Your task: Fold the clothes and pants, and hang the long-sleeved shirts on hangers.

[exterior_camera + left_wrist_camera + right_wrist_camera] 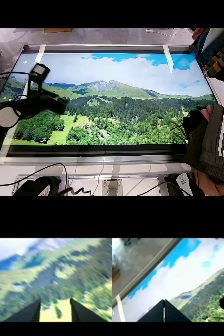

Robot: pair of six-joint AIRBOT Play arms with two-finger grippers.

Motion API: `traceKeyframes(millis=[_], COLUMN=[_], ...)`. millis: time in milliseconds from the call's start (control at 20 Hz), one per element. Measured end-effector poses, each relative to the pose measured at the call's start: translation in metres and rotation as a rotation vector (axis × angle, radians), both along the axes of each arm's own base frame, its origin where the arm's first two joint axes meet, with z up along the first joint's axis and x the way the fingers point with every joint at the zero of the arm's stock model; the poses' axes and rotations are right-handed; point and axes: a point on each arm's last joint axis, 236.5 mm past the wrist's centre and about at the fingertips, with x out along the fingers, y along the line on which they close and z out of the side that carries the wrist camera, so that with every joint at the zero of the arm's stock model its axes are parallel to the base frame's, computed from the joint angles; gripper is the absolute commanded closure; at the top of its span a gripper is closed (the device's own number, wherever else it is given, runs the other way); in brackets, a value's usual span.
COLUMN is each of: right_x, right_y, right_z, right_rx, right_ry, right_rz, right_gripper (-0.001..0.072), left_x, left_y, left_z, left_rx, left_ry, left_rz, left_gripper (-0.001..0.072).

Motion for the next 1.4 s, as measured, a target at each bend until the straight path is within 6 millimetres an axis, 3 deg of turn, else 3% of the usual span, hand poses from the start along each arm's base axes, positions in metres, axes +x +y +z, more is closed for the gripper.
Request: traceKeyframes(millis=[150, 450, 650, 800, 950, 1150, 1300, 1400], right_x=[0.0, 0.001, 0.006, 0.015, 0.032, 0.072, 0.101, 0.119], right_y=[0.024, 0.051, 0.069, 0.064, 0.063, 0.095, 0.113, 0.11], right_z=[-0.011, -0.046, -0.072, -0.097, -0.128, -0.178, -0.221, -0.245], right_rx=[-0.039, -0.015, -0.009, -0.032, -0.049, -0.093, -0.233, -0.365], right_ry=[0.05, 0.144, 0.211, 0.285, 0.378, 0.514, 0.649, 0.73], right_rz=[0.14, 0.327, 0.457, 0.465, 0.477, 0.594, 0.636, 0.605], right_gripper=[0.0681, 0.0681, 0.0682, 0.0681, 0.0681, 0.0681, 0.0681, 0.0681], left_x=[0.021, 0.038, 0.039, 0.04, 0.04, 0.04, 0.04, 0.04], left_y=[0.024, 0.072, 0.082, 0.085, 0.086, 0.086, 0.086, 0.086], left_z=[0.025, 0.048, 0.052, 0.053, 0.054, 0.054, 0.054, 0.054], left_rx=[0.035, 0.066, 0.07, 0.071, 0.071, 0.072, 0.072, 0.072], left_ry=[-0.136, -0.247, -0.264, -0.268, -0.271, -0.272, -0.272, -0.273], left_rz=[0.073, 0.193, 0.219, 0.226, 0.229, 0.229, 0.229, 0.229], left_gripper=[0.0648, 0.0648, 0.0647, 0.0648, 0.0648, 0.0647, 0.0648, 0.0648])
